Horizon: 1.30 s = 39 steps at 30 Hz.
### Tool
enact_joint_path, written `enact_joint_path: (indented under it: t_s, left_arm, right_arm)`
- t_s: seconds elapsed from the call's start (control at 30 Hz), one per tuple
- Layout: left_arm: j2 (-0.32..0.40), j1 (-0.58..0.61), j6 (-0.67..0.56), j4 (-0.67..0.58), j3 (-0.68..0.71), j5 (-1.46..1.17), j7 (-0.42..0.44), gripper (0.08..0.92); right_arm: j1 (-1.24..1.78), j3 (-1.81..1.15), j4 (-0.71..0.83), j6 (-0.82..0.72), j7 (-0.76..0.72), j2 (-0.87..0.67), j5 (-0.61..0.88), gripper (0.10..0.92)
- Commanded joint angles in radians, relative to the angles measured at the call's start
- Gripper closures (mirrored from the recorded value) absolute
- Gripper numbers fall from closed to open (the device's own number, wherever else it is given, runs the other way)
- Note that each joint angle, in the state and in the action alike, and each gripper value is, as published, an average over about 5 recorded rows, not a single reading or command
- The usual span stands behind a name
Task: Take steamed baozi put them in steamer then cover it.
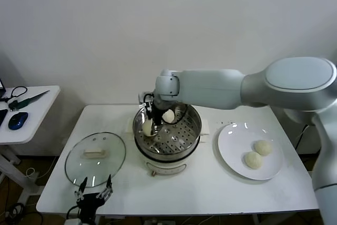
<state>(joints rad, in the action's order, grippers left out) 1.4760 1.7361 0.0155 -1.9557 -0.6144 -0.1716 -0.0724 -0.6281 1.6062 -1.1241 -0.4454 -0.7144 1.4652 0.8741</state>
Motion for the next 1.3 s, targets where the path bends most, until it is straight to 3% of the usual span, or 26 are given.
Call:
enact_joint_path:
  t_s: [0.03,0.23,0.53,0.8,1.0,1.3]
  left_arm:
    - [0.002,0.000,0.001,-0.001,0.002,0.001,0.000,0.177]
    - [0.007,0.000,0.004,-0.004,0.004,0.005,0.000,0.177]
    - [0.013,0.000,0.010,-0.005,0.008,0.012,0.002,0.177]
    - [0.013,-0.011,0.014,0.006,0.015,0.017,0.004,0.177]
    - [0.017,-0.017,0.020,0.011,0.019,0.022,0.005,0.177]
    - [0.021,-0.014,0.023,0.010,0.017,0.025,0.006,0.177]
  right_arm:
    - [0.060,-0.021,0.031,-0.025,0.046,0.038,-0.025,0.344]
    - [-0.080,-0.012,-0.054,0.039,-0.040,-0.087,-0.047,0.213]
    - [-0.381,0.200,-0.244,0.239,-0.321,-0.551,-0.086,0.202]
    - [-0.334,0.333,-0.321,0.303,-0.330,-0.902,-0.344,0.203]
    - [-0.042,0.130,-0.265,0.294,-0.292,-1.017,-0.516,0.203]
    - [0.264,-0.143,-0.197,0.244,-0.239,-0.994,-0.612,0.203]
